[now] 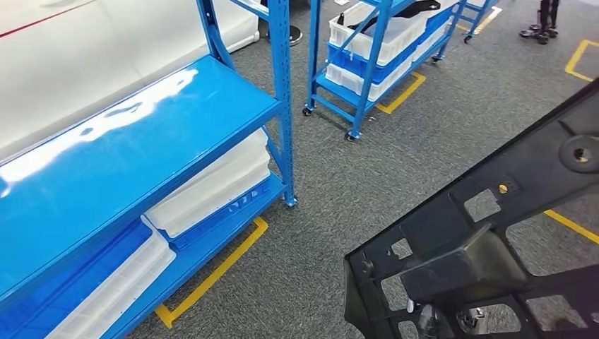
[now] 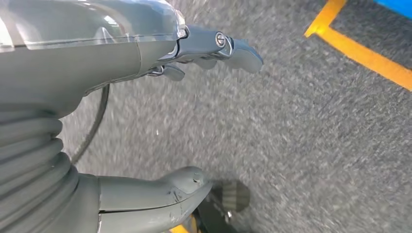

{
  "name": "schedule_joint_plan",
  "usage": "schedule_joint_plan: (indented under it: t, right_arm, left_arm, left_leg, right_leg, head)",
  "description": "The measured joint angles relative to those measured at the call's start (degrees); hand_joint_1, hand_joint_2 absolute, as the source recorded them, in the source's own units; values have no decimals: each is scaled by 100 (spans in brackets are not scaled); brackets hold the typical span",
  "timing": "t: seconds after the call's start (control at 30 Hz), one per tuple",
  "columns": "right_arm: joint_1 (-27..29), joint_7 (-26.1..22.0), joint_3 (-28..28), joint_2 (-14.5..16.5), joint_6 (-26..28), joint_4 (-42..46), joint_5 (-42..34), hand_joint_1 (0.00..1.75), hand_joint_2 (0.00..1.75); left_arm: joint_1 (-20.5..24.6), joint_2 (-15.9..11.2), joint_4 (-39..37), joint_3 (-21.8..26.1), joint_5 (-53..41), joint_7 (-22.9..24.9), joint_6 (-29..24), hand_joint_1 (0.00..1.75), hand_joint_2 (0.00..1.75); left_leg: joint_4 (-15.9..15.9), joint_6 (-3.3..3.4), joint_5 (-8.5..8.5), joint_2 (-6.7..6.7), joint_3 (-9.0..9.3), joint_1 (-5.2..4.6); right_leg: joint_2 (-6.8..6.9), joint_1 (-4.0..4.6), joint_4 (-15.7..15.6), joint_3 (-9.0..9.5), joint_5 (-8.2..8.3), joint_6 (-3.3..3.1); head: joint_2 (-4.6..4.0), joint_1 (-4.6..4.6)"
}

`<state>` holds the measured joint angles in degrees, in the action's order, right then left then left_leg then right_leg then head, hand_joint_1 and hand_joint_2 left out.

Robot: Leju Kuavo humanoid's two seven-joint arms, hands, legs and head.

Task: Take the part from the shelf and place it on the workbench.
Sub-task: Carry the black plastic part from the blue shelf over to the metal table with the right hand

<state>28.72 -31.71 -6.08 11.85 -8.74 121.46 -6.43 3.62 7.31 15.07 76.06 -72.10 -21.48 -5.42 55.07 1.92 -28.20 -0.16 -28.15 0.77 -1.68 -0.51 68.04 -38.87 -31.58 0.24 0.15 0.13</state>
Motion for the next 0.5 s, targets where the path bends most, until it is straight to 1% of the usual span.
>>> schedule_joint_plan:
  t: [0.03,0.07,0.1,0.13,0.17,0.2,0.23,0.27,0.3,0.33,0.37,0.4,0.43,0.47,0.5]
  right_arm:
    - [9,22,9,3,-90,1,-37,175,175]
    - [24,50,13,4,-199,0,-95,175,175]
    - [41,78,15,4,-319,-1,-167,175,175]
    - [54,96,17,4,-428,-2,-233,175,175]
    - [66,104,17,4,-511,-3,-283,175,175]
    - [72,105,18,4,-568,-3,-320,175,175]
    - [81,100,20,4,-604,-3,-346,175,175]
    - [91,91,22,4,-630,-3,-363,175,175]
    - [101,79,26,5,-649,-3,-373,175,175]
    - [115,69,31,6,-664,-3,-376,175,175]
    - [126,61,35,7,-673,-2,-378,175,175]
    - [135,57,39,9,-676,-2,-378,175,175]
    - [139,56,41,13,-679,-1,-378,175,175]
    - [140,55,43,16,-683,-1,-378,175,175]
    - [139,54,45,21,-690,-2,-378,175,175]
  left_arm:
    - [-15,-2,1,1,-6,25,-5,0,175]
    - [-24,-3,1,1,-16,49,-11,0,175]
    - [-27,-3,1,2,-26,72,-17,0,175]
    - [-26,1,1,2,-36,90,-22,0,175]
    - [-24,9,1,1,-46,102,-25,0,175]
    - [-23,18,1,1,-52,110,-28,0,175]
    - [-22,26,1,1,-57,116,-30,0,175]
    - [-18,31,1,1,-62,119,-31,0,175]
    - [-12,32,1,1,-65,121,-32,0,175]
    - [-3,33,1,1,-68,123,-33,0,175]
    - [5,34,1,1,-70,125,-33,0,175]
    - [11,36,1,1,-71,127,-33,0,175]
    - [12,36,1,1,-71,128,-33,0,175]
    - [8,37,1,1,-72,133,-33,0,175]
    - [-2,37,1,1,-72,137,-33,0,175]
  left_leg:
    - [3,7,-8,96,-1,-10]
    - [9,4,-19,188,-1,-16]
    - [17,-6,-34,276,0,-19]
    - [28,-21,-52,355,6,-19]
    - [43,-40,-76,425,19,-18]
    - [62,-66,-105,488,29,-25]
    - [87,-97,-139,543,40,-36]
    - [108,-129,-166,590,50,-48]
    - [118,-161,-186,635,60,-59]
    - [120,-189,-199,683,82,-61]
    - [124,-218,-219,696,96,-50]
    - [171,-245,-274,630,93,-36]
    - [317,-268,-391,502,43,-22]
    - [589,-287,-567,337,-73,-8]
    - [971,-298,-773,187,-241,-3]
  right_leg:
    - [73,-13,355,-170,-157,17]
    - [112,-28,590,-278,-226,34]
    - [138,-43,638,-286,-193,49]
    - [172,-55,451,-167,-59,58]
    - [239,-64,84,54,127,60]
    - [354,-54,-308,283,255,46]
    - [437,-39,-626,461,344,22]
    - [492,-18,-807,558,368,-9]
    - [497,8,-856,575,346,-42]
    - [431,15,-860,562,355,-71]
    - [374,6,-869,559,363,-104]
    - [320,-7,-883,559,376,-136]
    - [267,-24,-900,557,391,-170]
    - [215,-36,-912,557,403,-198]
    - [158,-32,-913,550,407,-215]
  head:
    - [0,-1]
    - [0,1]
    - [0,1]
    - [0,1]
    - [0,1]
    - [0,-1]
    - [0,-1]
    - [0,-1]
    - [0,-1]
    - [0,-1]
    - [0,-1]
    - [0,-2]
    - [0,-2]
    - [0,-3]
    - [0,-3]
